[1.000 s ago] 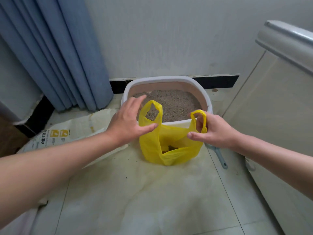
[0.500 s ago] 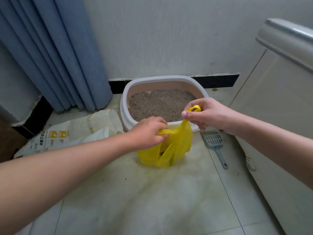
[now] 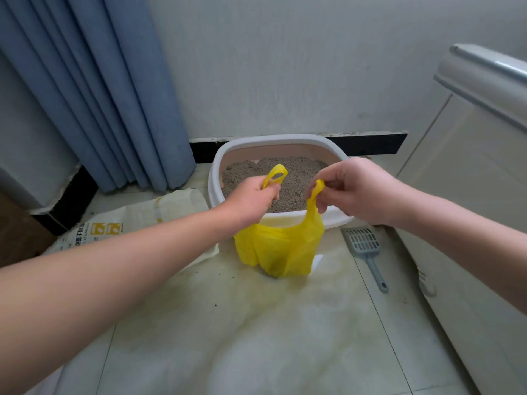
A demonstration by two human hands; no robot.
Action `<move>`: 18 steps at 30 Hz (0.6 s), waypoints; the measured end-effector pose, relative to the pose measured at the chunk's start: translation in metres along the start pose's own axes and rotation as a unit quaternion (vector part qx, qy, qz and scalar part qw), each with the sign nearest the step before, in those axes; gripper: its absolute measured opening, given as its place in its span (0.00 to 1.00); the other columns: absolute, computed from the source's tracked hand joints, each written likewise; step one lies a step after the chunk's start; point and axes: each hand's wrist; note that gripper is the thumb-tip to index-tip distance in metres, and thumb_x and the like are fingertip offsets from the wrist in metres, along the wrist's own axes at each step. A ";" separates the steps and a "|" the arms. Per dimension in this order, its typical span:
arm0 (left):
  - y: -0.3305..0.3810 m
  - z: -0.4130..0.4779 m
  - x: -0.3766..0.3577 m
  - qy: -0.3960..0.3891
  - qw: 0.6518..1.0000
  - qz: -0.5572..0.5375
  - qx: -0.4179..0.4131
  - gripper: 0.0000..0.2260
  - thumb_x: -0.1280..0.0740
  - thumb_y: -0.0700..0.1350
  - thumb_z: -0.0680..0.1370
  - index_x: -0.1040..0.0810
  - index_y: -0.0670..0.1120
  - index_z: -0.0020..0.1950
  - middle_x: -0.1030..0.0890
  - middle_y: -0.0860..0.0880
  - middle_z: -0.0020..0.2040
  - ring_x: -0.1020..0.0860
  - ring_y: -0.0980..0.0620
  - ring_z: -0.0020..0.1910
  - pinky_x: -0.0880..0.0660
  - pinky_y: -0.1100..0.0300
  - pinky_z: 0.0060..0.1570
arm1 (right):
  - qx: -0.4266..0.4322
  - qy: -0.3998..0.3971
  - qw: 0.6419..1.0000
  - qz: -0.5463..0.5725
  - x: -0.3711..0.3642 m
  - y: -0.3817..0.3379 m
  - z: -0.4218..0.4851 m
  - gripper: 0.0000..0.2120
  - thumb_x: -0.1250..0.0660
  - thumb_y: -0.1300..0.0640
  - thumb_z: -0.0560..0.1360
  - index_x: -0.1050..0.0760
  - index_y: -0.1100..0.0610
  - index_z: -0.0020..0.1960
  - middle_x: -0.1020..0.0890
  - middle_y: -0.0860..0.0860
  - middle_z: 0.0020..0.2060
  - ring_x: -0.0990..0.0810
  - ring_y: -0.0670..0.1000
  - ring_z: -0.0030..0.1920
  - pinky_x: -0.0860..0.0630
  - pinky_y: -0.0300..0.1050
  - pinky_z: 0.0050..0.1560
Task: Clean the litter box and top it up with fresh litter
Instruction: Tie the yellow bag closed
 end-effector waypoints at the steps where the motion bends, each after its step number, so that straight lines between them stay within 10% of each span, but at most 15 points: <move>1: 0.002 0.000 -0.003 -0.011 0.999 0.029 -0.006 0.12 0.39 0.48 0.82 0.27 0.47 0.40 0.29 0.51 0.31 0.31 0.50 0.31 0.32 0.52 0.36 | 0.033 0.012 0.998 -0.047 -0.001 -0.002 0.001 0.06 0.31 0.58 0.76 0.16 0.49 0.44 0.19 0.44 0.33 0.25 0.42 0.29 0.32 0.35 0.33; 9: 0.025 -0.021 -0.032 -0.163 0.958 0.224 -0.073 0.09 0.31 0.41 0.71 0.31 0.48 0.36 0.30 0.53 0.32 0.32 0.52 0.32 0.35 0.63 0.27 | 0.166 0.034 0.972 -0.161 -0.020 -0.004 0.004 0.07 0.34 0.56 0.75 0.19 0.52 0.49 0.21 0.47 0.53 0.24 0.49 0.46 0.25 0.46 0.44; 18: 0.015 -0.019 -0.028 -0.148 0.986 0.045 -0.054 0.14 0.35 0.52 0.82 0.15 0.47 0.45 0.18 0.54 0.36 0.26 0.60 0.32 0.28 0.65 0.36 | 0.040 0.031 0.992 -0.111 -0.031 0.015 -0.002 0.07 0.39 0.45 0.80 0.25 0.47 0.50 0.18 0.47 0.36 0.25 0.49 0.35 0.25 0.50 0.39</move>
Point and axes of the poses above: each hand's wrist, its own z-axis towards the middle knuckle, its own x-axis out of the back of the hand, y = z × x
